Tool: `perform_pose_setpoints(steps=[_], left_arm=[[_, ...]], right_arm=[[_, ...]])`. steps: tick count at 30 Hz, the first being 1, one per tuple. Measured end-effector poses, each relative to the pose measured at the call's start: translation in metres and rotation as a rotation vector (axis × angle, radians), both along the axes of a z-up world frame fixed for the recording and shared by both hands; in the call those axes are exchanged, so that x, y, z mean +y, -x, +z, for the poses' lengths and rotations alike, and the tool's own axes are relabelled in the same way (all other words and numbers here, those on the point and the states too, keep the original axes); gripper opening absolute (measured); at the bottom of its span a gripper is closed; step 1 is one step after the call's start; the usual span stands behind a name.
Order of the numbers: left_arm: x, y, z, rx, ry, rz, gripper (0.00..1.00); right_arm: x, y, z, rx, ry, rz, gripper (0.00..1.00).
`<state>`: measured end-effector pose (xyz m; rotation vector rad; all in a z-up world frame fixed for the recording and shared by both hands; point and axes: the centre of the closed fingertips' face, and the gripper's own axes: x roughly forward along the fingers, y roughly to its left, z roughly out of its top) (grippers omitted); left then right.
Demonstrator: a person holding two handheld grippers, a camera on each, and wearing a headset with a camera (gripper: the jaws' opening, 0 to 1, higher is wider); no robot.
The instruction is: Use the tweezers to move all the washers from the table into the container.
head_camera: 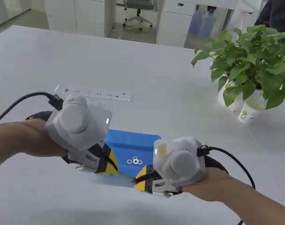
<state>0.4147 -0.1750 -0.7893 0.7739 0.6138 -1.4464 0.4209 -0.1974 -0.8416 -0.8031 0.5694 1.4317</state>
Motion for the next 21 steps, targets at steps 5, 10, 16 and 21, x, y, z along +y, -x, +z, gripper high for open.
perform_pose_setpoints(steps=[5,10,16,21], left_arm=[[0.003,0.007,-0.021,0.001,-0.039,-0.015,0.05],[0.006,0.012,-0.037,0.006,-0.066,-0.021,0.05],[0.008,0.017,-0.056,0.011,-0.091,-0.019,0.05],[0.007,0.021,-0.07,0.04,-0.084,0.005,0.05]], right_arm=[[-0.002,0.009,-0.011,0.004,0.023,0.019,0.07],[-0.004,0.016,-0.018,0.019,0.035,0.022,0.07],[-0.005,0.022,-0.028,0.036,0.042,0.017,0.07],[-0.008,0.027,-0.04,0.054,0.046,0.006,0.07]])
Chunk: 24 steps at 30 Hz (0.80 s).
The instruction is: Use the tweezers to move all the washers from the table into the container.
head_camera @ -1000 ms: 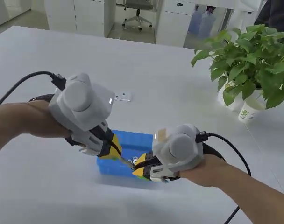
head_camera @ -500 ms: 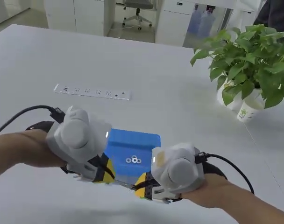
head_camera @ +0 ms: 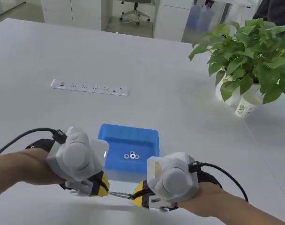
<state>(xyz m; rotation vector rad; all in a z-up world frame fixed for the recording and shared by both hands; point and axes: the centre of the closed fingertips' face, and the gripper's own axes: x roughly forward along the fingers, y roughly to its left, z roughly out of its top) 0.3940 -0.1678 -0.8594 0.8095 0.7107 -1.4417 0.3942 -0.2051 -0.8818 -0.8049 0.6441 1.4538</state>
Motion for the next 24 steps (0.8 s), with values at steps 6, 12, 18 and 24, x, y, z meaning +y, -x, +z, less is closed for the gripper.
perform_pose_setpoints(steps=[6,12,18,24], left_arm=[[-0.002,0.003,-0.012,0.018,-0.009,0.014,0.05],[0.001,0.003,-0.018,0.035,-0.018,0.033,0.05],[0.005,0.006,-0.024,0.047,-0.033,0.036,0.05],[0.007,0.007,-0.026,0.054,-0.032,0.044,0.06]], right_arm=[[-0.002,0.002,-0.01,0.006,0.009,0.0,0.07],[-0.002,0.003,-0.009,0.027,0.003,-0.002,0.07],[0.002,0.006,-0.009,0.051,0.013,0.011,0.09],[0.004,0.006,-0.01,0.057,0.023,0.017,0.11]])
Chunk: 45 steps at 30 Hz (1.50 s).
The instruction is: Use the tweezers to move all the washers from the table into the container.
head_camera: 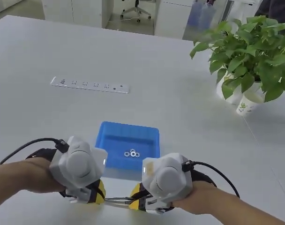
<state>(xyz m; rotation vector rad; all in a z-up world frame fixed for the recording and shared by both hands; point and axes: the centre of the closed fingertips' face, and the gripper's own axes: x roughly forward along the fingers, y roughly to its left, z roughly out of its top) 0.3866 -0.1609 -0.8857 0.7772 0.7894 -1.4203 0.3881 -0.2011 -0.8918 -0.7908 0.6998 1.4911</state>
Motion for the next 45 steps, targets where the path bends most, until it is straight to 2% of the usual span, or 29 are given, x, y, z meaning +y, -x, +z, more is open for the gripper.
perform_pose_setpoints(steps=[16,30,37,41,43,45], left_arm=[[0.002,0.005,-0.004,0.016,-0.019,-0.019,0.06],[0.001,0.0,-0.002,-0.002,-0.017,-0.012,0.12],[0.004,-0.004,0.005,-0.006,0.001,0.024,0.18],[0.006,-0.003,0.012,0.016,0.029,0.06,0.24],[0.009,-0.005,0.017,0.002,0.044,0.081,0.26],[0.013,-0.005,0.021,0.009,0.062,0.108,0.28]], right_arm=[[0.0,0.001,0.0,0.022,0.027,-0.004,0.13],[-0.005,0.003,0.0,0.037,0.033,-0.018,0.14],[-0.007,0.001,0.002,0.033,0.035,-0.027,0.17],[-0.008,-0.003,0.011,0.028,0.013,-0.056,0.23],[-0.009,-0.004,0.016,0.026,-0.002,-0.07,0.25],[-0.011,-0.008,0.025,0.014,-0.03,-0.099,0.28]])
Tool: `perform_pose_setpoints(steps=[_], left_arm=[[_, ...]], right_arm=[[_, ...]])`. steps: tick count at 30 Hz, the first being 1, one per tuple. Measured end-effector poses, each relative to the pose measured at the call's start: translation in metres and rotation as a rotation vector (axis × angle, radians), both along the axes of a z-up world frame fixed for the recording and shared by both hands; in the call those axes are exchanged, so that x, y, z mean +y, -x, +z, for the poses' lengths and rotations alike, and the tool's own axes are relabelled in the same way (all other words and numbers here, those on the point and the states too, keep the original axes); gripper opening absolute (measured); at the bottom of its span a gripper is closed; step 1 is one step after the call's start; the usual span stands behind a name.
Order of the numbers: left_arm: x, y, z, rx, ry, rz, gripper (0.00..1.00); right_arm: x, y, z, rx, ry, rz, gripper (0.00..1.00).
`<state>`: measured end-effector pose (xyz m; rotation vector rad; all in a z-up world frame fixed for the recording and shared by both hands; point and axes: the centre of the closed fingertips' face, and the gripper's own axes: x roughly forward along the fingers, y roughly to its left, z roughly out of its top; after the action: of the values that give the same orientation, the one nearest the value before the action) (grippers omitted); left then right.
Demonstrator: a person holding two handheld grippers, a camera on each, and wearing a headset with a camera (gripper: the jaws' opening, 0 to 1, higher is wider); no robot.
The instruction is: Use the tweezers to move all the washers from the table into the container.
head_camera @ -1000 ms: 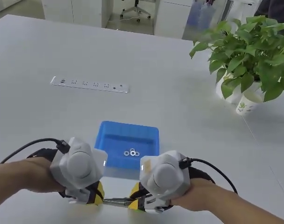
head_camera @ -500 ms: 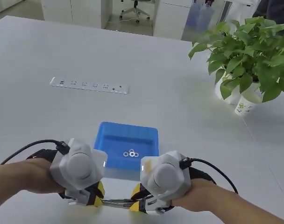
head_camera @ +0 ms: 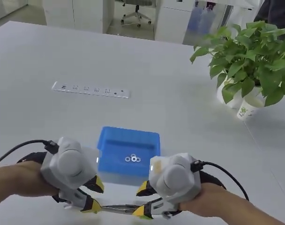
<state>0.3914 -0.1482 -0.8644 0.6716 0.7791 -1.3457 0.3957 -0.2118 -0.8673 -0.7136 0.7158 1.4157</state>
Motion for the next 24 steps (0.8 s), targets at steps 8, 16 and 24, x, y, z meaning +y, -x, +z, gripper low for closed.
perform_pose_setpoints(steps=[8,16,24], left_arm=[[0.014,-0.001,0.023,-0.009,0.104,0.155,0.39],[0.026,-0.002,0.044,-0.046,0.179,0.257,0.51],[0.031,-0.002,0.069,-0.098,0.261,0.351,0.58]], right_arm=[[-0.016,-0.013,0.032,-0.049,-0.082,-0.125,0.39],[-0.041,-0.024,0.052,-0.084,-0.158,-0.279,0.52],[-0.065,-0.024,0.061,-0.095,-0.231,-0.407,0.69]])
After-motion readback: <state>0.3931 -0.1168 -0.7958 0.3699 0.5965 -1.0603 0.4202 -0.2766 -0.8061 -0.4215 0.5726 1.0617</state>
